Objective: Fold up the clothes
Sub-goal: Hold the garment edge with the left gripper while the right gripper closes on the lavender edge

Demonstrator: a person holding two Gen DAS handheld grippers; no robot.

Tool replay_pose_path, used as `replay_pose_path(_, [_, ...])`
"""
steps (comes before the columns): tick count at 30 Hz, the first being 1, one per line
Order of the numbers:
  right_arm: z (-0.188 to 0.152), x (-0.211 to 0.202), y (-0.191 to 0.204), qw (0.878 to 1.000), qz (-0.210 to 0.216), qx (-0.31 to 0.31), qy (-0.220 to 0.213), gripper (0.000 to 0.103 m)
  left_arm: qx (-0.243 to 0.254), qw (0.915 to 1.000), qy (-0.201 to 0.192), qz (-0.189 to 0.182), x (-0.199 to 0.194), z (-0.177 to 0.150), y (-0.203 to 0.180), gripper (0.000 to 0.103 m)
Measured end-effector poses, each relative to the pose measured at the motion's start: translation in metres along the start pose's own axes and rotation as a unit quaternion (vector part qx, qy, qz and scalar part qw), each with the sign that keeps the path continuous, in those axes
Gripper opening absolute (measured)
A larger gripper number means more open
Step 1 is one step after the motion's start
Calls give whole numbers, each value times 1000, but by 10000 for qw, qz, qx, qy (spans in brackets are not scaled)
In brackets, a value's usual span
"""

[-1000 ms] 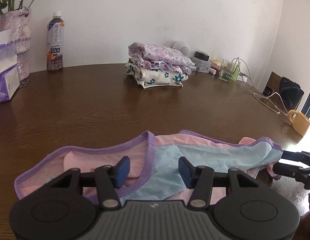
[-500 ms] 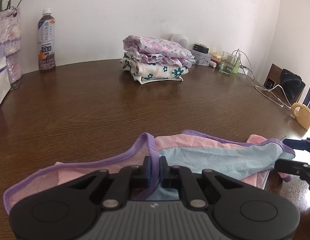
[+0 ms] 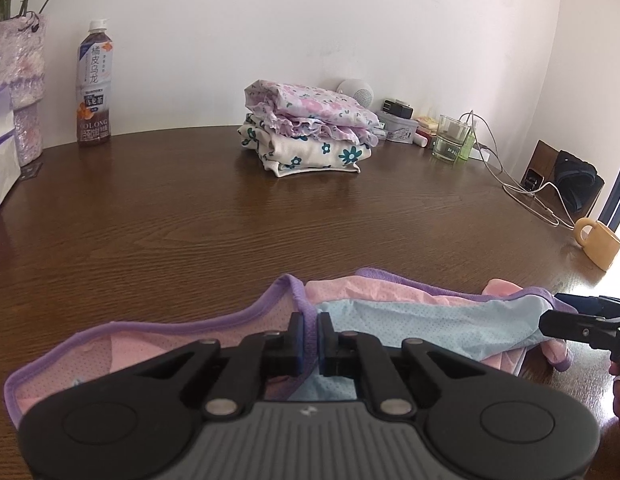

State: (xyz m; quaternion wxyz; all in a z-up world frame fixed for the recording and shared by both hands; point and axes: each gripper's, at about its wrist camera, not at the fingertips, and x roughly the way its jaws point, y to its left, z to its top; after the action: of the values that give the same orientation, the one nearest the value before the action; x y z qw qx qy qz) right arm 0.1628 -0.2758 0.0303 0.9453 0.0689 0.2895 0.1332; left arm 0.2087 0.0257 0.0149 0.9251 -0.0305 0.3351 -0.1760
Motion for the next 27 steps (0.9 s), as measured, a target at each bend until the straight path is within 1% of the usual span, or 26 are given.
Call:
replay_pose_path(2, [0, 3, -4, 9997, 155, 152, 93, 103, -2, 10000, -8, -10, 0, 0, 0, 6])
replay_pose_path(8, [1, 5, -5, 9991, 288, 190, 226, 103, 5, 10000, -37, -36, -1, -1, -1, 6])
replay_pose_path(14, [-1, 7, 0, 9991, 264, 101, 315, 103, 57, 9999, -99, -65, -4, -2, -3, 6])
replay_pose_path(24, [1, 6, -4, 9994, 46, 180, 292, 102, 49, 9999, -126, -108, -8, -2, -5, 5])
replay_pose_path(27, [1, 5, -4, 9995, -14, 183, 273, 100, 78, 9997, -197, -132, -14, -1, -7, 5])
